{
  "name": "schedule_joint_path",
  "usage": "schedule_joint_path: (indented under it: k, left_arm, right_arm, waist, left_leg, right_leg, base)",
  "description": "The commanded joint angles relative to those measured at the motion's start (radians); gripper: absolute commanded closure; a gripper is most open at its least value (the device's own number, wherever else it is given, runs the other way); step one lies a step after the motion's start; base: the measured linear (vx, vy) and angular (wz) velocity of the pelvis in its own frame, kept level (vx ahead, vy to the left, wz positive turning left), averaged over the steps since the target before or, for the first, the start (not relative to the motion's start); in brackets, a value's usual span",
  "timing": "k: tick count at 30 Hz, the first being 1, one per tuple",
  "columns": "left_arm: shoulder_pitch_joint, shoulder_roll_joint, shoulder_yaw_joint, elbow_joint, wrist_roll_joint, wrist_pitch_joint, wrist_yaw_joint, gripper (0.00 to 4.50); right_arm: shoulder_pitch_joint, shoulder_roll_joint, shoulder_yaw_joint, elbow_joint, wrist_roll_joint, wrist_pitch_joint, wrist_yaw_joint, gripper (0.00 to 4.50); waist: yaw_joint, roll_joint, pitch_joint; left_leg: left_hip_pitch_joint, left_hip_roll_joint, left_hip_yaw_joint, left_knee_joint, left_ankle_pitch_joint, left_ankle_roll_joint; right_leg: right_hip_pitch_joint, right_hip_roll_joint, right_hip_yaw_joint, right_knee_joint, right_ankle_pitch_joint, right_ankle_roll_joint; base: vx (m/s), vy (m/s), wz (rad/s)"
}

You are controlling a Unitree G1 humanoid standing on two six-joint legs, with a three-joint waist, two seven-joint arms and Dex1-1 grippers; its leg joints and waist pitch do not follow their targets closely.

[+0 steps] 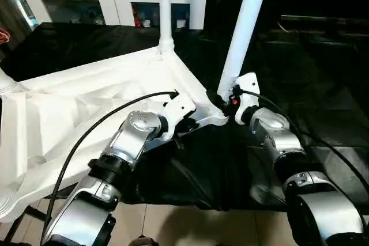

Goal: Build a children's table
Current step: Rotate leg to tighten

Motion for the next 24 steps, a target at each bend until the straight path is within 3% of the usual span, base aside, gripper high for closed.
schedule_joint_path:
  k: [1,7,15,24]
  left_arm:
    - [-0.03,-0.01,0.011,-0.074,-0.025,-0.04,0.001,4.5]
    - [-0.028,0.01,0.016,-0.079,-0.039,-0.052,-0.032,4.5]
    - [-0.03,0.042,0.004,-0.08,-0.048,-0.073,-0.099,4.5]
    - [-0.032,0.057,0.0,-0.077,-0.051,-0.079,-0.132,4.5]
  right_arm:
    - [0.054,0.058,0.042,0.087,-0.011,0.044,0.066,1.52]
    - [0.058,0.061,0.023,0.038,0.039,0.032,0.172,1.06]
    - [0.076,0.023,0.03,0.002,0.033,0.035,0.248,0.47]
    - [0.083,-0.006,0.015,-0.005,0.038,0.047,0.271,0.47]
  waist:
    - [0.006,0.003,-0.066]
    - [0.006,0.005,-0.069]
    - [0.009,0.01,-0.073]
    - [0.019,0.013,-0.077]
  left_leg:
    - [0.007,0.049,-0.016,-0.061,-0.243,0.051]
    - [0.007,0.049,-0.015,-0.057,-0.224,0.072]
    - [0.01,0.051,-0.013,-0.054,-0.226,0.06]
    - [0.009,0.051,-0.013,-0.048,-0.188,0.073]
  right_leg:
    - [0.052,-0.064,0.04,-0.053,-0.155,-0.255]
    - [0.057,-0.063,0.038,-0.048,-0.116,-0.272]
    - [0.057,-0.062,0.036,-0.045,-0.115,-0.284]
    - [0.059,-0.061,0.034,-0.035,-0.042,-0.3]
  base:
    - [0.0,0.0,0.0]
    - [0.0,0.0,0.0]
    - [0.0,0.0,0.0]
    - [0.0,0.0,0.0]
